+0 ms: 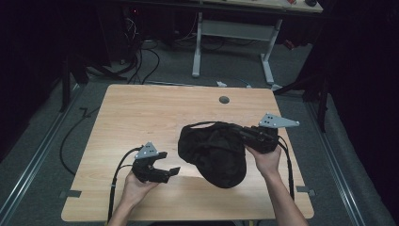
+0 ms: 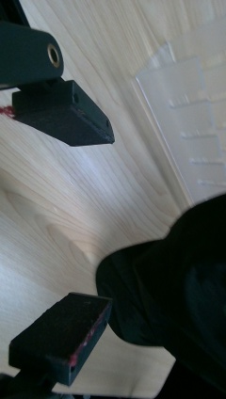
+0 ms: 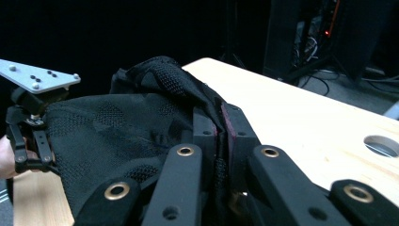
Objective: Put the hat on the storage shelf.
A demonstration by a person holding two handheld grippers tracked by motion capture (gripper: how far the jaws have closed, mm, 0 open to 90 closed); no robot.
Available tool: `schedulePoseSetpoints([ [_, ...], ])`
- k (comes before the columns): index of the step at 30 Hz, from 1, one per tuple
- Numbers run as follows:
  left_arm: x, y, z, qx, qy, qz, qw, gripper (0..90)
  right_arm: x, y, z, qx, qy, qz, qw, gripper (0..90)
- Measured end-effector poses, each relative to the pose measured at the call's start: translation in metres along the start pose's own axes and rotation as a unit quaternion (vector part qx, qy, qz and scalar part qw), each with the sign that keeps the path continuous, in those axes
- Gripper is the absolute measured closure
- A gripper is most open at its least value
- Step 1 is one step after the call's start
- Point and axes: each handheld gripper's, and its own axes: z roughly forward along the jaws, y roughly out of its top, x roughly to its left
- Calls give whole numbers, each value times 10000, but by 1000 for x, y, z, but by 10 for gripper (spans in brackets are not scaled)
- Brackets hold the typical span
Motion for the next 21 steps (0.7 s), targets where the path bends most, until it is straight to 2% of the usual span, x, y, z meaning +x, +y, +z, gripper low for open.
schedulePoseSetpoints([
  [7, -11, 2, 8, 137, -288, 43, 9995, 171, 4, 5, 3, -219, 254, -19, 9994, 857],
  [9, -12, 3, 9, 148, -391, -43, 9991, 164, 4, 4, 3, -260, 317, -8, 9992, 857],
  [12, -13, 3, 12, 170, -448, -88, 9988, 161, 4, 4, 3, -324, 402, -23, 9987, 857],
  [21, -20, 4, 23, 277, -621, -36, 9977, 164, 7, 4, 7, -427, 646, 2, 9970, 857],
])
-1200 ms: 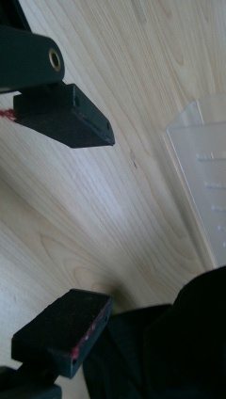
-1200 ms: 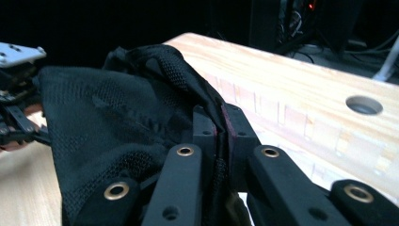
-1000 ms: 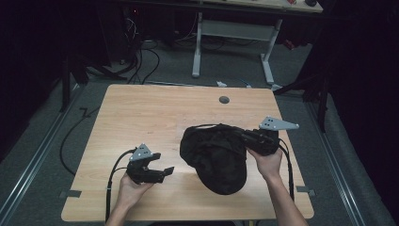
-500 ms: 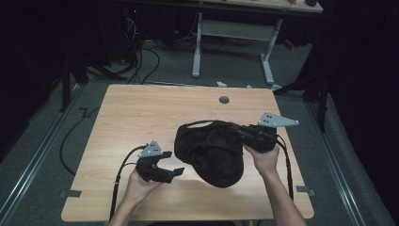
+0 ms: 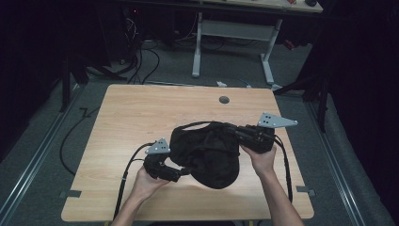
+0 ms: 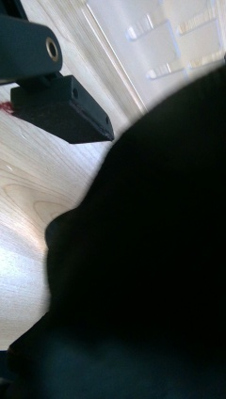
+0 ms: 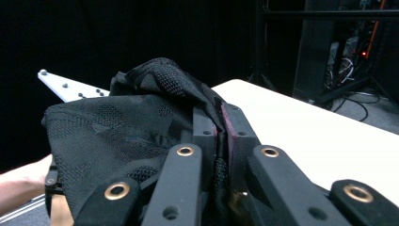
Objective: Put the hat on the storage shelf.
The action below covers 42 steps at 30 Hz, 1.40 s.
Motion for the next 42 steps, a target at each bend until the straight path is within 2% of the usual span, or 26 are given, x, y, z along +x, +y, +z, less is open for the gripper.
schedulePoseSetpoints([
  [5, -3, -1, 0, -17, -193, -43, 9998, 222, 1, 0, 2, -17, 35, -33, 10000, 856],
  [8, -7, -2, -1, -26, -325, 50, 9995, 336, 1, -2, 5, 48, -1, -88, 9999, 856],
  [14, -12, -4, -6, 177, -457, 85, 9988, 523, 1, -3, 8, 104, -52, -218, 9997, 855],
  [17, -16, -4, -10, 290, -528, 47, 9982, 568, 1, -3, 9, 187, -127, -267, 9994, 854],
  [21, -21, -4, -14, 374, -542, 160, 9977, 635, 0, -4, 10, 232, -172, -304, 9991, 850],
  [25, -27, -1, -20, 355, -612, 210, 9973, 683, -1, -5, 11, 277, -204, -317, 9989, 843],
  [27, -29, 1, -23, 266, -657, 210, 9973, 703, -2, -5, 11, 325, -230, -322, 9987, 835],
  [33, -29, 5, -32, 53, -668, 233, 9975, 742, -4, -7, 13, 549, -407, -294, 9972, 739],
  [36, -26, 7, -37, 13, -592, 136, 9981, 749, -5, -7, 15, 661, -526, -238, 9961, 635],
  [42, -23, 15, -52, -177, -428, 160, 9988, 755, -8, -12, 16, 814, -574, -77, 9950, 542],
])
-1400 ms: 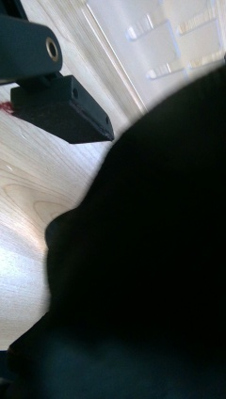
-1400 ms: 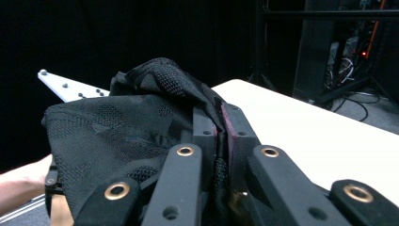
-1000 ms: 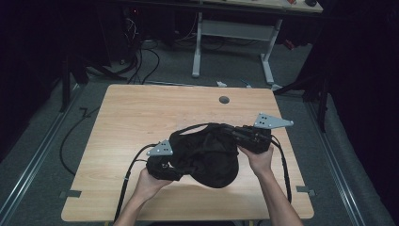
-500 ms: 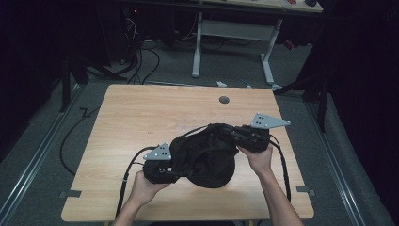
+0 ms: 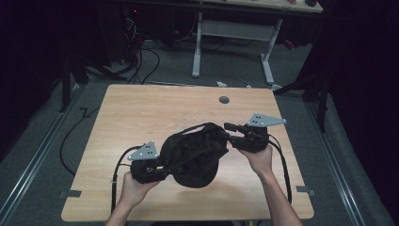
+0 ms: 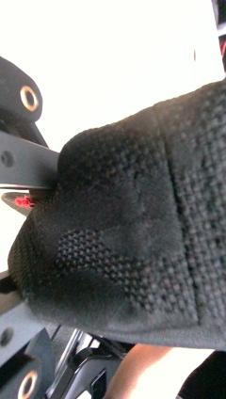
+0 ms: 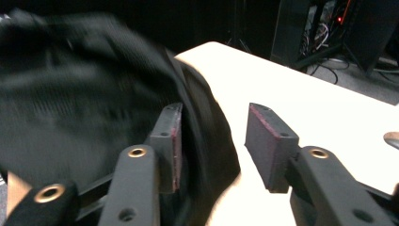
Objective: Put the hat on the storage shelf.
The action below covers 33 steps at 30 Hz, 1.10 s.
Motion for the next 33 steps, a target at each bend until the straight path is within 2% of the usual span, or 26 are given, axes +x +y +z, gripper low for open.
schedulePoseSetpoints([
  [5, 3, 3, -2, -161, 142, 0, 9998, 756, -3, -8, -4, 29, -125, 158, 9998, 486],
  [8, 4, 5, 1, -223, 172, -56, 9996, 755, -4, -21, -6, 280, -408, 146, 9987, 483],
  [9, 4, 7, 2, -250, 183, -79, 9995, 754, -5, -25, -7, 408, -491, 175, 9978, 477],
  [12, 3, 11, 4, -350, 238, -75, 9991, 754, -10, -43, -9, 566, -621, 340, 9959, 453],
  [15, 3, 16, 5, -490, 297, -125, 9983, 754, -12, -62, -7, 828, -838, 342, 9925, 448],
  [17, 4, 18, 5, -578, 352, -136, 9976, 754, -14, -75, -4, 969, -1090, 407, 9885, 455],
  [18, 4, 19, 5, -617, 370, -158, 9973, 754, -14, -81, -2, 1086, -1241, 512, 9850, 450],
  [21, 5, 23, 6, -700, 464, -132, 9964, 754, -16, -99, 2, 1249, -1343, 621, 9811, 455],
  [23, 6, 26, 7, -747, 511, -133, 9958, 754, -15, -108, 4, 1382, -1534, 588, 9767, 455],
  [29, 10, 36, 8, -937, 725, -171, 9928, 752, -20, -124, 3, 1504, -1927, 480, 9685, 444],
  [33, 13, 42, 9, -1094, 962, -111, 9893, 752, -25, -131, 2, 1534, -2125, 441, 9640, 443],
])
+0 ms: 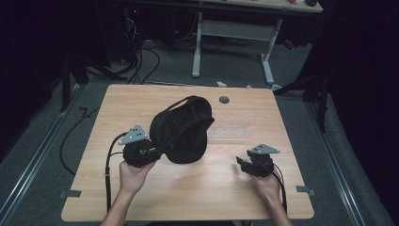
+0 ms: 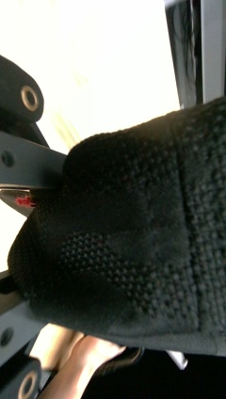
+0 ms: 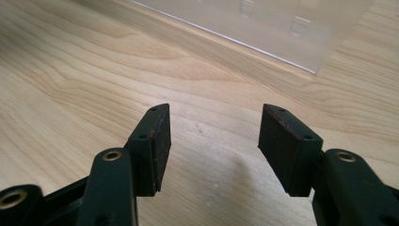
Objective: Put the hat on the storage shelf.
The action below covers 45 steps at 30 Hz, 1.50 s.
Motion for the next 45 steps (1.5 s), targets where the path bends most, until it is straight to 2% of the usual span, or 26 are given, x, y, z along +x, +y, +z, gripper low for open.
schedulePoseSetpoints([
  [6, 3, 11, 2, -224, 236, -114, 9994, 751, -1, -9, 8, 106, -154, -133, 9997, 425],
  [7, 3, 13, 2, -268, 261, -116, 9992, 751, -2, -11, 9, 28, -134, -90, 9999, 424],
  [11, 1, 20, 2, -381, 310, -72, 9988, 752, -7, -11, 9, 86, -21, 116, 9999, 411],
  [13, 0, 25, 3, -463, 282, -129, 9984, 751, -10, -11, 10, 102, 10, 258, 9996, 403],
  [16, 1, 34, 6, -508, 273, -247, 9980, 751, -9, -11, 10, 108, -33, 210, 9997, 400],
  [20, 1, 42, 13, -564, 430, -121, 9974, 751, -9, -11, 10, 120, -26, 255, 9996, 391],
  [22, 1, 46, 17, -622, 506, -121, 9967, 750, -9, -11, 10, 120, -25, 251, 9996, 389],
  [31, 4, 57, 36, -700, 993, 107, 9925, 749, -8, -11, 10, 125, -42, 251, 9996, 383],
  [45, 12, 58, 60, -718, 1614, 254, 9839, 746, -9, -11, 10, 117, -47, 225, 9997, 382],
])
